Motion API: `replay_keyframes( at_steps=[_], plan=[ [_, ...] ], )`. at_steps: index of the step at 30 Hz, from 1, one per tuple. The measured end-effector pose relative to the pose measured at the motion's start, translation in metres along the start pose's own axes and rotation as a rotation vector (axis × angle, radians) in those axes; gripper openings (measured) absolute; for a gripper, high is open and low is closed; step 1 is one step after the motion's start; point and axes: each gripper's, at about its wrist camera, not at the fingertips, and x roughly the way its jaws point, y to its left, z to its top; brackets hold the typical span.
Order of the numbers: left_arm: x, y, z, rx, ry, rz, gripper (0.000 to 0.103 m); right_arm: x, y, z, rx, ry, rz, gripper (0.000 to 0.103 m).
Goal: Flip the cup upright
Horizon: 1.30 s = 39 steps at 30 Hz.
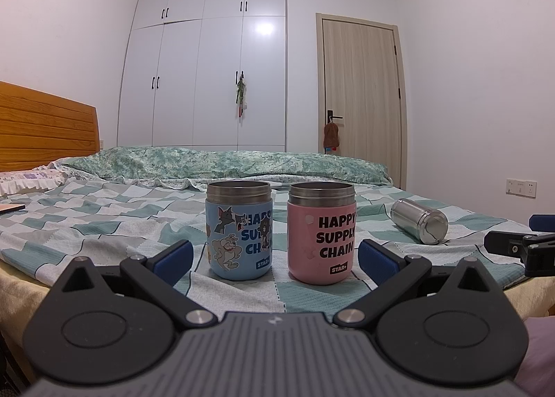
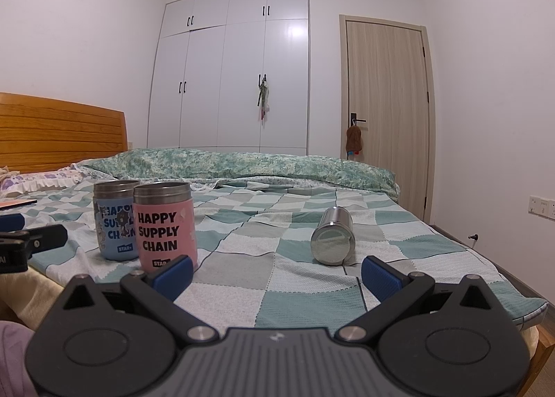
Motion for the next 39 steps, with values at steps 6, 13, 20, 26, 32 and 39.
replay_keyframes(
  at_steps=[6, 13, 20, 26, 32, 39],
  plan=[
    [0.000, 0.000, 0.000, -0.001, 0.000, 0.000, 0.103, 0.000, 0.000, 0.000, 0.000, 0.001, 0.000, 0.103],
    [0.000, 0.000, 0.000, 0.000, 0.001, 0.000, 0.103, 0.000, 0.000, 0.000, 0.000, 0.001, 0.000, 0.103],
    [0.001, -0.002, 0.002, 0.012, 0.007, -0.002, 0.103, 0.000, -0.002, 0.000, 0.014, 0.002, 0.010, 0.103],
    [0.013, -0.038, 0.013, 0.015, 0.055, -0.098, 0.103, 0.000, -0.023, 0.014, 0.007, -0.001, 0.027, 0.103],
    [0.026, -0.086, 0.038, 0.062, 0.060, -0.193, 0.103, 0.010, -0.068, 0.031, -0.035, -0.003, -0.028, 0.103],
    [0.079, -0.142, 0.060, 0.097, 0.114, -0.260, 0.103, 0.038, -0.124, 0.044, -0.065, 0.044, -0.062, 0.103]
  ],
)
